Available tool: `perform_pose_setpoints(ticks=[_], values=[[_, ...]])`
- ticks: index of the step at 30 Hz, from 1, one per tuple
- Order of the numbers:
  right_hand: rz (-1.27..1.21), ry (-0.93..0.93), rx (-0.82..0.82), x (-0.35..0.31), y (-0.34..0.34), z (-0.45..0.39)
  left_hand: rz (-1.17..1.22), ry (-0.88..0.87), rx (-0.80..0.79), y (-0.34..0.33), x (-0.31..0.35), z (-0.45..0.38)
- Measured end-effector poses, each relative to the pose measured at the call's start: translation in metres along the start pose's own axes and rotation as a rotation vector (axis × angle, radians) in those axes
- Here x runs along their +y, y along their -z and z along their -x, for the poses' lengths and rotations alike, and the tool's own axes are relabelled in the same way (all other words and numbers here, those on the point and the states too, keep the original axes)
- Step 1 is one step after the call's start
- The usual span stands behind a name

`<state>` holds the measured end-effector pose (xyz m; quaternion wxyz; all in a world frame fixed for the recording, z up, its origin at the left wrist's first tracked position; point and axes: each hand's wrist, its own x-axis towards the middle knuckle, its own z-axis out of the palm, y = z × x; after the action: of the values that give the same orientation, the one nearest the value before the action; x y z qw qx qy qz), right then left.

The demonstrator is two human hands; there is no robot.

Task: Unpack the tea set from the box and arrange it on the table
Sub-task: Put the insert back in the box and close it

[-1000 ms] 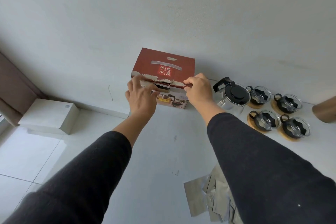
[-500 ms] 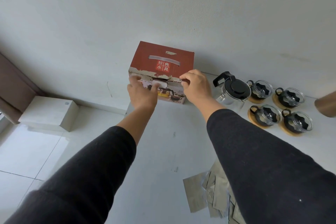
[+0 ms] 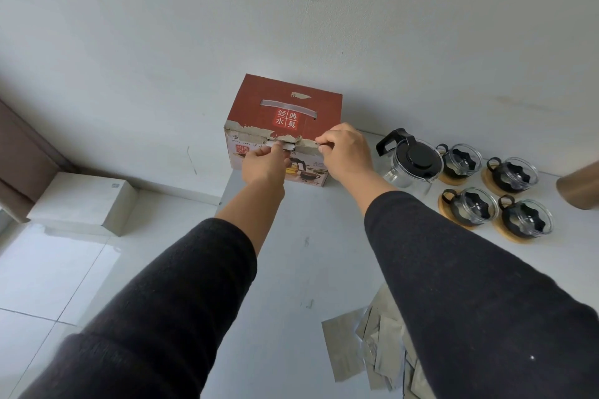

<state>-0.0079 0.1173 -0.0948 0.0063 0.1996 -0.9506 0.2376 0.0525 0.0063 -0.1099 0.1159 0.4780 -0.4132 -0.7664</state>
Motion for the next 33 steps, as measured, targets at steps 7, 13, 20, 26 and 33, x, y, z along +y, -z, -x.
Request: perform_pose_setpoints(ticks=[7, 13, 20, 26, 33], values=[[-0.01, -0.007, -0.014, 0.0, 0.002, 0.001, -0.084, 0.011, 0.003, -0.002, 0.006, -0.004], [-0.058, -0.035, -0.062, 0.002, 0.007, 0.0, -0.798, -0.476, 0.331, 0.014, 0.015, -0.013], [-0.175, -0.135, -0.12, 0.01, 0.013, 0.005, -0.758, -0.539, 0.034, 0.032, 0.029, -0.035], [-0.138, -0.187, -0.044, 0.027, 0.023, 0.01, -0.786, -0.594, 0.043, 0.015, 0.013, -0.026], [-0.074, -0.163, -0.068, 0.035, 0.024, -0.01, -0.854, -0.652, 0.004, -0.001, 0.01, -0.026]])
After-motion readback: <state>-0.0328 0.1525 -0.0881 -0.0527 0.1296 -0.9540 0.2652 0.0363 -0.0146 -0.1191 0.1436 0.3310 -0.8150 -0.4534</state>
